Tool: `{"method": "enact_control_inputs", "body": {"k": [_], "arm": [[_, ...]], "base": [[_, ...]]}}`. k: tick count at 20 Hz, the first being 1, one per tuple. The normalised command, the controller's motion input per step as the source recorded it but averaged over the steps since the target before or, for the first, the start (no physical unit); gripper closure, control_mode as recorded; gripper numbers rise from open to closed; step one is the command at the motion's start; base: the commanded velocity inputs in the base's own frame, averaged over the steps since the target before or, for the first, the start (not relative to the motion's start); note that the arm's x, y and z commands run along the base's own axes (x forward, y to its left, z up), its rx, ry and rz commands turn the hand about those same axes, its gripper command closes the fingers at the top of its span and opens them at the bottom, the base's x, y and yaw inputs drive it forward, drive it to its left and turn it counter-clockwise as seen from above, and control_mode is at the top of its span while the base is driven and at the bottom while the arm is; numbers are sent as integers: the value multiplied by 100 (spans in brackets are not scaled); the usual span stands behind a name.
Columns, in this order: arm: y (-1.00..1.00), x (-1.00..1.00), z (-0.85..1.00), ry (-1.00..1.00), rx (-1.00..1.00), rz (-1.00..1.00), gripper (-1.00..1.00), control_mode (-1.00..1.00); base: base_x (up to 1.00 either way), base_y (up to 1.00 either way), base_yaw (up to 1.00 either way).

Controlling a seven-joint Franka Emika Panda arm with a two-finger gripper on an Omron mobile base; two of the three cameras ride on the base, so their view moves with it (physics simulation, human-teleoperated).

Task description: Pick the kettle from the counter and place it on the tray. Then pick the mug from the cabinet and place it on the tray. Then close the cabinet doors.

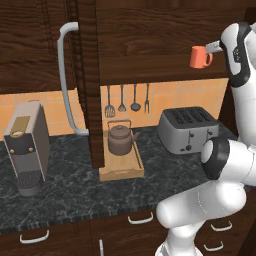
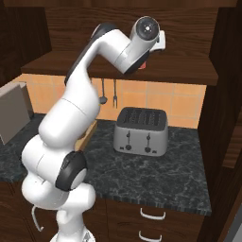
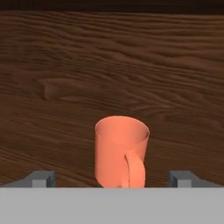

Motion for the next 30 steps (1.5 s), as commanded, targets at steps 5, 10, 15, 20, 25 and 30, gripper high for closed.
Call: {"method": "enact_control_inputs", "body": {"k": [5, 10, 15, 20, 25, 30], "arm": [[0, 33, -8, 0, 0, 2, -100, -100], [0, 24, -15, 0, 0, 3, -100, -100], [-1, 21, -16, 0, 0, 4, -100, -100], [-2, 20, -24, 0, 2, 6, -100, -100], [-1, 13, -16, 0, 2, 5, -100, -100], [0, 7, -10, 0, 0, 4, 100, -100]], "base": [[0, 0, 0], [0, 0, 0], [0, 0, 0], [0, 0, 0], [0, 0, 0], [0, 0, 0]]}}
